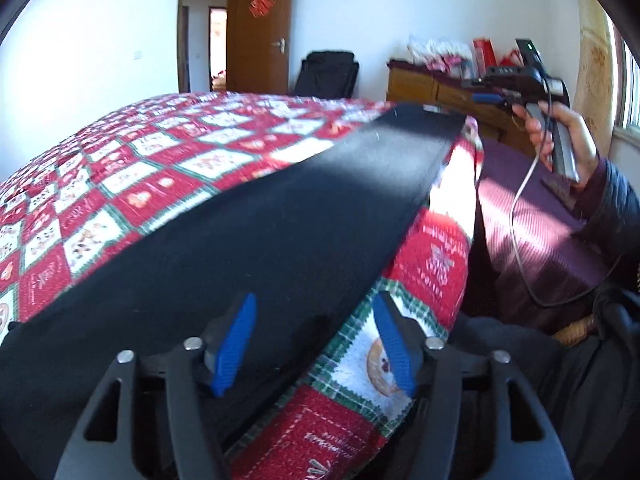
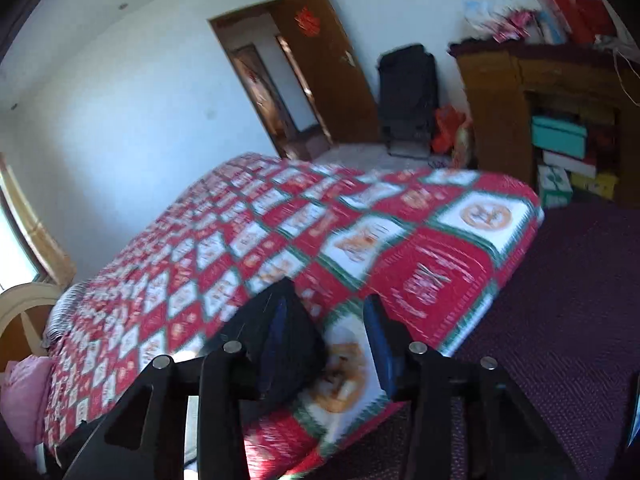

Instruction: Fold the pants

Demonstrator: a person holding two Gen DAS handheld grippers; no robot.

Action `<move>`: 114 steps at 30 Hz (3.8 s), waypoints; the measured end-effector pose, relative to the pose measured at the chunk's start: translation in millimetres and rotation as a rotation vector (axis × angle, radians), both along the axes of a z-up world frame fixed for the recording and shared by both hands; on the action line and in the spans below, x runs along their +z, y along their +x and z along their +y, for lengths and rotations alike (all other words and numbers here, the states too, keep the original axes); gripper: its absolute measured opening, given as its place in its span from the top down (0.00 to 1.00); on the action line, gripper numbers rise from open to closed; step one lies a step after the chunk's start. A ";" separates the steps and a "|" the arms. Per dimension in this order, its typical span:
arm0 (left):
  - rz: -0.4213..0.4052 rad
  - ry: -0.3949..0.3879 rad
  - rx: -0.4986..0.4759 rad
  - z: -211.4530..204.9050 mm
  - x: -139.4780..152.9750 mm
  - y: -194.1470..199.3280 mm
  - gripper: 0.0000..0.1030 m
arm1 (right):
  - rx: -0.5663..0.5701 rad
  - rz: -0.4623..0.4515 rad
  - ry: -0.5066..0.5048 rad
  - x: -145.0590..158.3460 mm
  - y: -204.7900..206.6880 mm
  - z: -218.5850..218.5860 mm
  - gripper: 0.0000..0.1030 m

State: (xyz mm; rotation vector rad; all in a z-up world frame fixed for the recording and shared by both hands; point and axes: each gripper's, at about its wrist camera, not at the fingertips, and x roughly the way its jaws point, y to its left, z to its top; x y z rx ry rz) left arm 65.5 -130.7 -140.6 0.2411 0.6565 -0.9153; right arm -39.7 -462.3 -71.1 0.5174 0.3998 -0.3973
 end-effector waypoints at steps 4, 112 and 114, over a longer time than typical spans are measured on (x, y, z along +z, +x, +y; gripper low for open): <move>-0.028 0.021 0.059 5.2 2.3 11.9 0.30 | 0.225 0.018 0.036 -2.8 44.6 18.4 0.59; 0.072 0.027 0.657 142.5 -17.3 48.7 0.00 | 0.293 0.096 0.345 -58.8 36.5 -58.0 0.77; 0.083 0.031 0.665 144.8 -20.8 49.6 0.00 | 0.303 0.099 0.337 -60.7 43.4 -59.1 0.77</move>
